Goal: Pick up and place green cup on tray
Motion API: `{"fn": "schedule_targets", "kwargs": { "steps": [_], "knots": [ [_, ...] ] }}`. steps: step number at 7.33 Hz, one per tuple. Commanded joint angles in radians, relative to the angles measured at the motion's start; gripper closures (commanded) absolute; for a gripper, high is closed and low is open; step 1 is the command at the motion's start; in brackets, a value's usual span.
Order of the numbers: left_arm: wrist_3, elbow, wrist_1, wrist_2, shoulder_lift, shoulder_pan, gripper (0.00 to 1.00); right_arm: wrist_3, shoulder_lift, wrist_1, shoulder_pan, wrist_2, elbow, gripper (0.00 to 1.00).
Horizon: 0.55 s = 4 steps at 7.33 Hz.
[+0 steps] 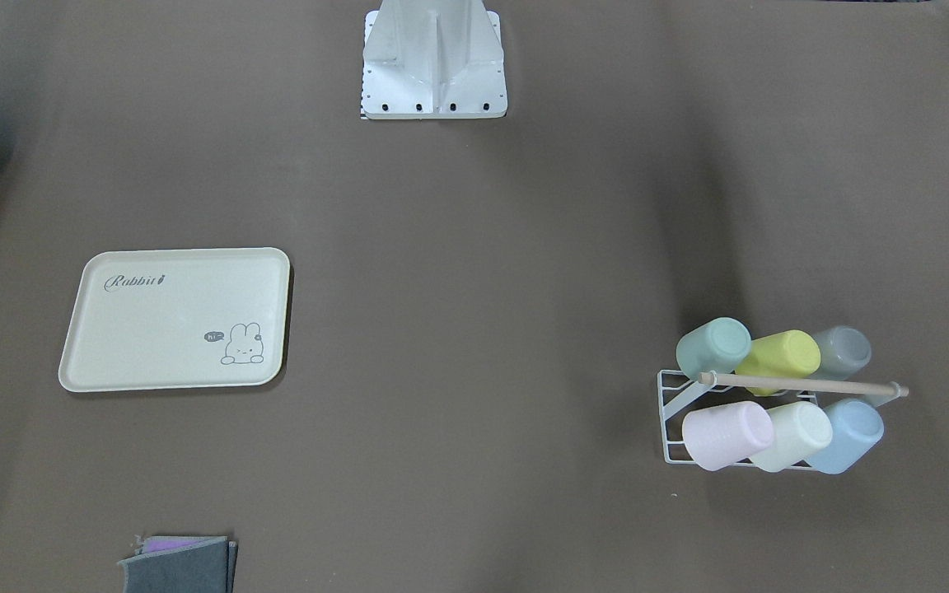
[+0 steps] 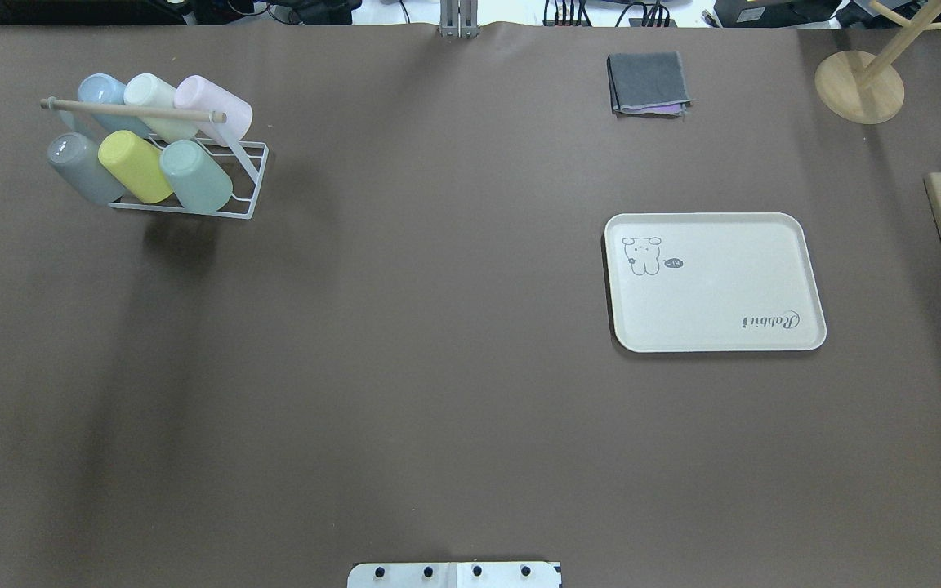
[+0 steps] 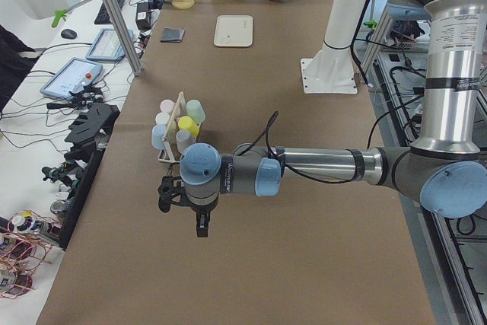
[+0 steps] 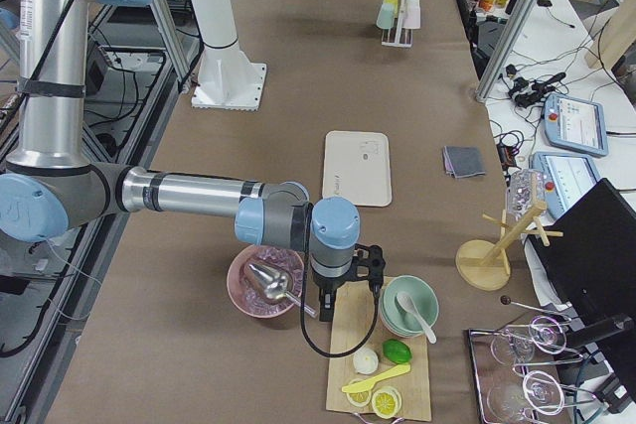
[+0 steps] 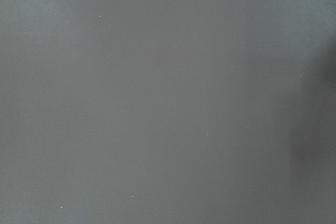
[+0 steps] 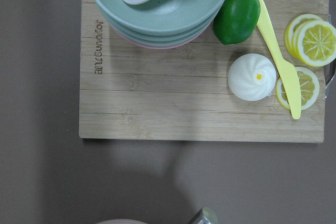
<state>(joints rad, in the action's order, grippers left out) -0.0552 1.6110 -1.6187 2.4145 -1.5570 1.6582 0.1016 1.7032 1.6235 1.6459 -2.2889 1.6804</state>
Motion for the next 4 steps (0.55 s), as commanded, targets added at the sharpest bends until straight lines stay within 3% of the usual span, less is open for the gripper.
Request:
{"fn": "schedule_targets", "kwargs": {
  "steps": [1,4],
  "knots": [
    [0.0,0.0,0.0,0.0,0.0,0.0,0.02,-0.002,-0.007,-0.001,0.0,0.0,0.018,0.0],
    [-0.002,0.003,0.003,0.0,-0.002,0.0,0.02,0.0,-0.017,-0.001,-0.001,-0.006,0.019,0.0]
  ]
}}
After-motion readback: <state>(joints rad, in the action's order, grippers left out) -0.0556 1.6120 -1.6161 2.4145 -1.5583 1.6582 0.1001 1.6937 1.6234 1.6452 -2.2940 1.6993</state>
